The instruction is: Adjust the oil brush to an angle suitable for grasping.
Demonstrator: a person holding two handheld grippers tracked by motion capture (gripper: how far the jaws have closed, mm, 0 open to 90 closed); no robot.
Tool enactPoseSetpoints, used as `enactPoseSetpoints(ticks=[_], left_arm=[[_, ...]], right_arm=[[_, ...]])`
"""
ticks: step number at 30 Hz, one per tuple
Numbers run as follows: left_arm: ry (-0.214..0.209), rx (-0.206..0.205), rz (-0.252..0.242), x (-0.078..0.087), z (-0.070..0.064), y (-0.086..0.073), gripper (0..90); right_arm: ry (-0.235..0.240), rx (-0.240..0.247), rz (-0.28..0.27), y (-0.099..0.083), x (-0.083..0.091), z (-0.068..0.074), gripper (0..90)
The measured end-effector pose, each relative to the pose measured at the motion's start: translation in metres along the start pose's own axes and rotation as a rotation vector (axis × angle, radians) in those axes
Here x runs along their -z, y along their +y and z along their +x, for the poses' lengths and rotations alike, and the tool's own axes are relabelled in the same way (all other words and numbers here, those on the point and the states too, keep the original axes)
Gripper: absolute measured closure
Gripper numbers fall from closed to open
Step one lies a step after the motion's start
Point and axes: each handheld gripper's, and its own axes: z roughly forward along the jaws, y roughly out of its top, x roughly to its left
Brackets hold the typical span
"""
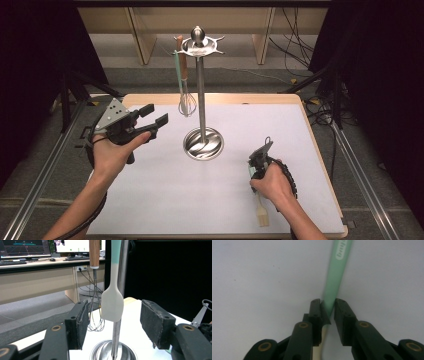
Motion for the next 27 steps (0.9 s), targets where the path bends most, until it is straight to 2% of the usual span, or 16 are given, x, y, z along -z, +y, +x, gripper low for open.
enactPoseSetpoints(ticks=[3, 4, 9, 13, 21, 23, 27], left_arm=[[0.0, 0.0, 0.0, 0.0001, -0.0001, 0.0001, 39.4], [0.0, -0.002, 0.0, 0.0, -0.0001, 0.0001, 39.4], [-0.001, 0.003, 0.0, -0.0007, -0.0006, -0.0006, 39.4], [-0.002, 0.003, 0.002, -0.0013, -0.0004, -0.0012, 39.4], [-0.004, -0.001, 0.007, -0.0014, -0.0006, -0.0015, 39.3], [-0.006, 0.0, 0.007, -0.0014, -0.0006, -0.0016, 39.3], [-0.008, 0.004, 0.01, -0.002, -0.0011, -0.0022, 39.4]], right_arm=[[0.003, 0.004, 0.036, -0.0002, 0.0018, -0.0036, 80.1], [0.003, 0.02, 0.019, -0.0009, 0.0003, -0.0054, 80.3], [-0.013, 0.051, 0.046, 0.0, 0.002, -0.0059, 79.8], [-0.015, 0.051, 0.039, 0.0004, 0.0004, -0.0052, 78.7], [-0.026, 0.042, 0.073, 0.0027, 0.0013, -0.0042, 80.4], [-0.018, 0.036, 0.052, 0.0023, -0.0001, -0.005, 80.9], [-0.014, 0.029, 0.053, 0.0015, 0.0011, -0.0062, 81.6]])
